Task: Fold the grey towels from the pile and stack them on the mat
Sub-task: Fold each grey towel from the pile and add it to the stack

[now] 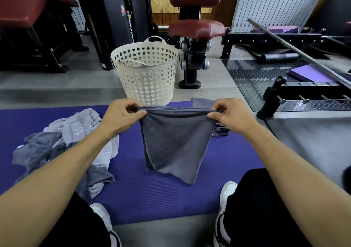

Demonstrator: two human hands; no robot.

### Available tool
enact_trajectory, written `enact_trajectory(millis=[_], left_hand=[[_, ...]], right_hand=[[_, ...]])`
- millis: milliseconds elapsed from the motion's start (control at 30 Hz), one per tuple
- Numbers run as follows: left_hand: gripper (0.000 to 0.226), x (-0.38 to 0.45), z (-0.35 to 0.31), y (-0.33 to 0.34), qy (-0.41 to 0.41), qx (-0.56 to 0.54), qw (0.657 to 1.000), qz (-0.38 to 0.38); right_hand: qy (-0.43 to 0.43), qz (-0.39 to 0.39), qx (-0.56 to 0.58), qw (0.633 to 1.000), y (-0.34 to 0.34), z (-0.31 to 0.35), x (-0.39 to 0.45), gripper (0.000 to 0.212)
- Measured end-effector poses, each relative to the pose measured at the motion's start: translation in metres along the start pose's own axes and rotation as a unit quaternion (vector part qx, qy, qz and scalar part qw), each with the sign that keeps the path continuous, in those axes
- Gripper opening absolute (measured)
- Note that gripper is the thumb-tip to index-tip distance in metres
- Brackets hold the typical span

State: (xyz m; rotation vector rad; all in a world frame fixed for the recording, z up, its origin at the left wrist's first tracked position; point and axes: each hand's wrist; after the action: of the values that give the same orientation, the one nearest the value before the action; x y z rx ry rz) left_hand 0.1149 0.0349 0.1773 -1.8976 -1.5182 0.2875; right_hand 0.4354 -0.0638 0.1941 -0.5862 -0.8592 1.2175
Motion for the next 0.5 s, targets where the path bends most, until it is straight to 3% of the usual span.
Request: enact_trajectory(millis=[133, 300, 400, 500], left_hand=[[0.019, -0.007, -0.005, -0.002, 0.028, 0.056, 0.998, 0.001], [0.033, -0.011, -0.014, -0.002, -0.038, 0.035, 0.999, 0.01], [0.012, -0.015, -0.014, -0.005, -0.095, 0.097, 0.988, 0.08], [0.012, -0.017, -0.013, -0.006, -0.132, 0.149, 0.965, 0.172]], right_hand=[[-0.029, 0.03, -0.067, 0.997, -0.002, -0.001, -0.003, 0.013], [0.019, -0.023, 0.016, 0.999, -0.003, 0.005, -0.009, 0.015], [0.031, 0.043, 0.006, 0.999, -0.002, 0.009, -0.014, 0.032], [0.035, 0.14, -0.059, 0.988, -0.001, 0.014, -0.02, 0.01]])
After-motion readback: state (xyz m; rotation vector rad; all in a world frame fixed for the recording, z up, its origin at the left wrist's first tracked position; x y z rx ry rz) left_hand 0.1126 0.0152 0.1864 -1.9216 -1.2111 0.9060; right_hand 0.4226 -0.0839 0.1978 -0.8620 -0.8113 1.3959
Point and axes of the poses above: each hand's wrist, its own x-axis towards the middle knuckle, its own y-axis out of the palm, z = x × y, and after that the axes turned 5 degrees about -y, right-handed
